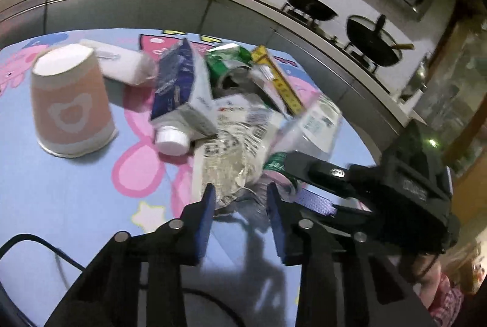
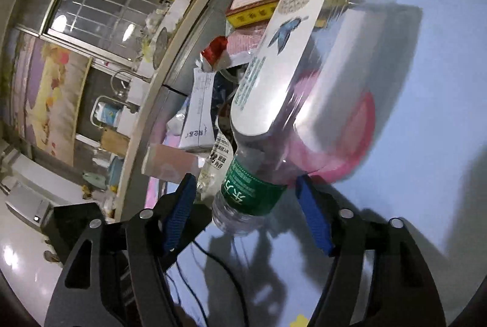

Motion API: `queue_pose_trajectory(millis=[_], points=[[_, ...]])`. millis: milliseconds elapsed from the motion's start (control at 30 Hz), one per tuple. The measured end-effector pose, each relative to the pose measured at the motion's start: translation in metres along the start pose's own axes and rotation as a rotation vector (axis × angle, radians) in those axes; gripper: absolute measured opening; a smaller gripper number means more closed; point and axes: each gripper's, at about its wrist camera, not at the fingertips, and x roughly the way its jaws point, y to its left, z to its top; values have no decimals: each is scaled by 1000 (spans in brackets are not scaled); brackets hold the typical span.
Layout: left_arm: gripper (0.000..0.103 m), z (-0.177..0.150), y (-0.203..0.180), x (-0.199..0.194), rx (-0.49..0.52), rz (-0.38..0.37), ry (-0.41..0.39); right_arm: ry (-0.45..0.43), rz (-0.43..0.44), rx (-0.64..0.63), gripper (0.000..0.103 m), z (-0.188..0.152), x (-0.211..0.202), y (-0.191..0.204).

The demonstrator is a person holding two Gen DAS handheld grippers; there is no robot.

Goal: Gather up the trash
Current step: 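Grasp the clear snack bag with the left tool while the right grasps the water bottle, then carry the snack bag and water bottle to the bin and release both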

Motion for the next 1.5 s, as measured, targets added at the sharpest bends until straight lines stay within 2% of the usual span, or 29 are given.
queue_pose_trajectory(millis=[100,233,267,300,333,567,633,667,733,767,833,967,1000,1033,1100,1200,1300,1500], points=[[33,-2,-3,-3,3,-18,11,7,-15,14,43,-2,-5,-5],[33,-6,-6,-7,-2,-12,18,-67,-68,-64,41,-12,-42,-6],[43,-6,-7,-7,-6,2,21,-97,-104,-113,40,-17,-58,-6],[60,-5,-8,-6,-11,15,22,-118,-131,-145,39,-21,-68,-7],[65,-5,-9,-5,-13,26,18,-138,-161,-175,39,-24,-77,-9],[65,1,-30,23,44,173,44,-226,-395,-388,38,-50,-123,-14],[55,0,-34,34,64,226,66,-240,-440,-427,41,-54,-127,-14],[44,-2,-36,40,78,260,83,-248,-462,-440,42,-55,-129,-15],[38,-3,-41,39,99,282,69,-248,-471,-443,49,-53,-128,-18],[29,-4,-44,37,111,283,62,-245,-467,-440,54,-50,-128,-20],[24,-7,-54,28,149,289,47,-239,-469,-444,59,-49,-126,-23],[20,-17,-63,13,164,212,59,-224,-483,-436,58,-39,-115,-34],[19,-19,-64,9,152,176,68,-217,-476,-429,46,-36,-114,-38],[19,-20,-64,6,135,137,77,-200,-440,-416,41,-33,-112,-42],[18,-21,-66,1,102,58,87,-202,-394,-368,39,-29,-116,-50],[17,-17,-74,-1,92,-17,92,-231,-342,-307,39,-25,-129,-59],[17,-6,-94,12,105,-87,104,-293,-326,-266,39,-21,-148,-67],[17,17,-137,61,207,-167,160,-403,-316,-152,39,-3,-188,-95]])
